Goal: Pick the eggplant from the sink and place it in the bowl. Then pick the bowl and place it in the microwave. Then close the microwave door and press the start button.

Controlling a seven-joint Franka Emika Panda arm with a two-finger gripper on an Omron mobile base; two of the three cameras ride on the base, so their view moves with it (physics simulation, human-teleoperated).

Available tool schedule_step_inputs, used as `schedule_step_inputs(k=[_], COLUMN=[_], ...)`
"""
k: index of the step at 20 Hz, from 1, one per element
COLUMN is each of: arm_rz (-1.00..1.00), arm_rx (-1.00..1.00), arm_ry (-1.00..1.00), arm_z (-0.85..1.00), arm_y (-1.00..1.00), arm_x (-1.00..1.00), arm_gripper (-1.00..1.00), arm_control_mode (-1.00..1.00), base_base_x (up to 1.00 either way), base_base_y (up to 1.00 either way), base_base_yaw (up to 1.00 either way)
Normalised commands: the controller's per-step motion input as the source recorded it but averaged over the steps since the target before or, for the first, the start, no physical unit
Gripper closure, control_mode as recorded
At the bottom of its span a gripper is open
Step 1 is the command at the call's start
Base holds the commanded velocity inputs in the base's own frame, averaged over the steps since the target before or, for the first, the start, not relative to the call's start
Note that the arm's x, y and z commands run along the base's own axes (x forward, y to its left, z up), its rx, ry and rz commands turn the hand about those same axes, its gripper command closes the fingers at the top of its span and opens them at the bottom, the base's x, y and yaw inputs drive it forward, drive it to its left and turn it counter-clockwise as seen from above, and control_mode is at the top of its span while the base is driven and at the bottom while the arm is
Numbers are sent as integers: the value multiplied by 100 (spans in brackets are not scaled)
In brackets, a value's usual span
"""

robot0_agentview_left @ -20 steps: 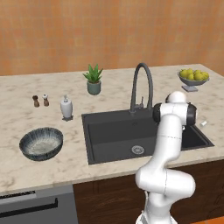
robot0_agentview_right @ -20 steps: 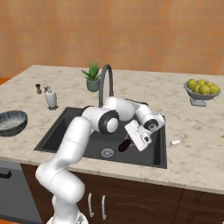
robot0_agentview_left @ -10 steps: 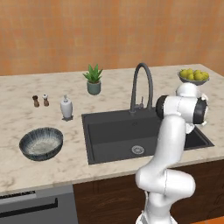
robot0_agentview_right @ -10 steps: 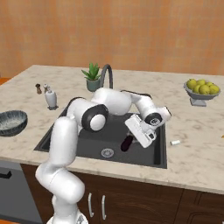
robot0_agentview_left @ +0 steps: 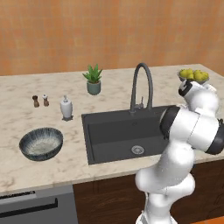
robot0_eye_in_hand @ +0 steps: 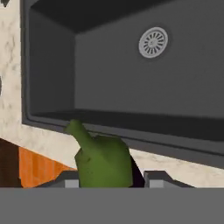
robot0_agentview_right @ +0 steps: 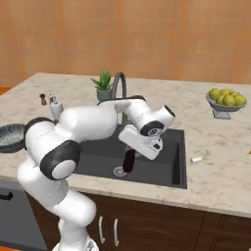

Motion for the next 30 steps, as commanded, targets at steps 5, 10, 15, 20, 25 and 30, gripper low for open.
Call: schedule_step_inputs(k=[5,10,15,20,25,30], arm_rz=[24,27,28,25,12,7], arm_rx=[-22,-24,-22,-19,-11,-4], arm_ry=[-28,-38,-32,-21,-8,-1], arm_z=[61,64,70,79,63,21], arm_y=[99,100,100,100,100,100], arm_x=[-100,-88,-29,2,20,61], arm_gripper=[100,100,100,100,100,100], arm_control_mode=[-100,-100,-100,-100,-100,-100], base_base_x=[0,0,0,0,0,0], base_base_y=[0,0,0,0,0,0], base_base_yaw=[0,0,0,0,0,0])
